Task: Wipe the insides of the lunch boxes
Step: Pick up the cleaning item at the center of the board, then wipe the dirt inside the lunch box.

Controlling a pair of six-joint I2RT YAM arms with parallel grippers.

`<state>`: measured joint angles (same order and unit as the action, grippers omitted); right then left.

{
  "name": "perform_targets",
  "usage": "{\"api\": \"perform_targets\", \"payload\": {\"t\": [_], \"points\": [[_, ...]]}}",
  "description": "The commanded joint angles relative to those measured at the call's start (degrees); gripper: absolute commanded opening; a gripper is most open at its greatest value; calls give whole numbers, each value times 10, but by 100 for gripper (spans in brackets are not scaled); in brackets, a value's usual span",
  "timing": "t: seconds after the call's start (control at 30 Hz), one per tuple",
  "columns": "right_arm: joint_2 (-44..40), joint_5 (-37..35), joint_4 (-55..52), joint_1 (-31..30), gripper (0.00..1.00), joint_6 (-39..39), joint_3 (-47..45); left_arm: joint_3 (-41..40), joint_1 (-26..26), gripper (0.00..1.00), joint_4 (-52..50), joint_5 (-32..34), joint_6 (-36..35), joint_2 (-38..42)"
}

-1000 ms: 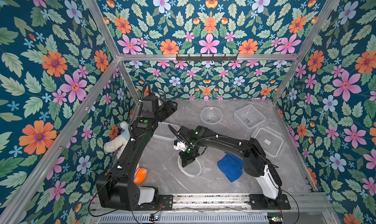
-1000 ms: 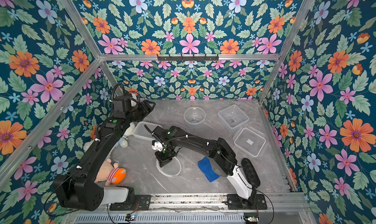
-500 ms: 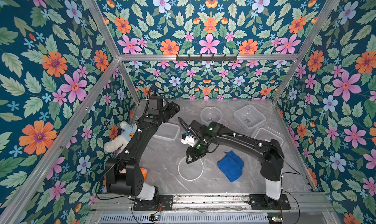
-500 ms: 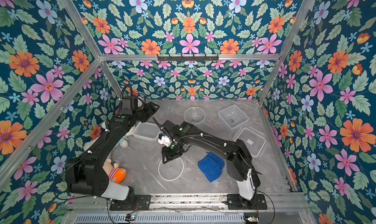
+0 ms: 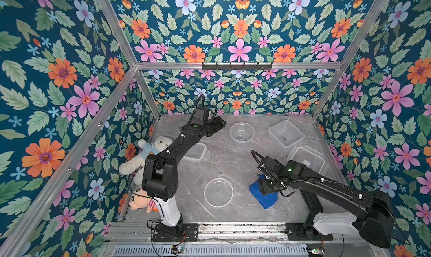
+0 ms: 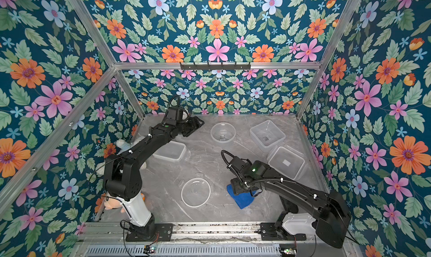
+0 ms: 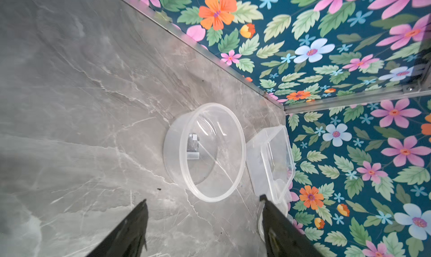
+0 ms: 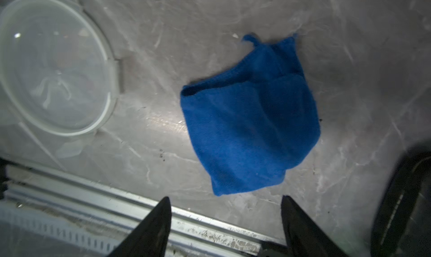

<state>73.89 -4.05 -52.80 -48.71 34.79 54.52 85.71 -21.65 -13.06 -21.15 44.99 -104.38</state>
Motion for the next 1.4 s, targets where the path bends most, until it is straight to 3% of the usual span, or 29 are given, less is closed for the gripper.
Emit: {"api": "perform_targets", "payload": {"t": [0.0,0.27,0.37,0.4,0.47,0.53,0.57,0.7,0.9,1.0,1.27,1.37], "points": [[27,-38,60,19,76,45,-27,14,-15,78,12,-5,-2,-18],[105,-1,165,39,77,35,-71,41,-27,78,-9,4,-12,-53],[134,30,193,39,72,40,-86,59,-29,78,-32,13,-23,-73],[144,37,201,39,64,45,-91,65,-32,78,-40,17,-26,-81],[160,41,212,39,30,53,-98,78,-35,78,-57,28,-33,-96],[167,35,211,41,2,57,-95,88,-38,78,-71,38,-40,-109],[167,35,207,45,0,54,-91,91,-39,78,-79,43,-43,-115],[146,25,183,81,0,23,-52,107,-43,77,-104,54,-56,-136],[146,82,167,203,0,-41,103,137,-47,75,-127,76,-68,-165],[196,75,153,226,0,-63,219,161,-49,72,-127,76,-67,-189],[429,37,132,227,0,-118,519,221,-57,64,-122,53,-59,-253],[504,31,128,228,0,-140,601,219,-63,55,-118,59,-61,-251]]}}
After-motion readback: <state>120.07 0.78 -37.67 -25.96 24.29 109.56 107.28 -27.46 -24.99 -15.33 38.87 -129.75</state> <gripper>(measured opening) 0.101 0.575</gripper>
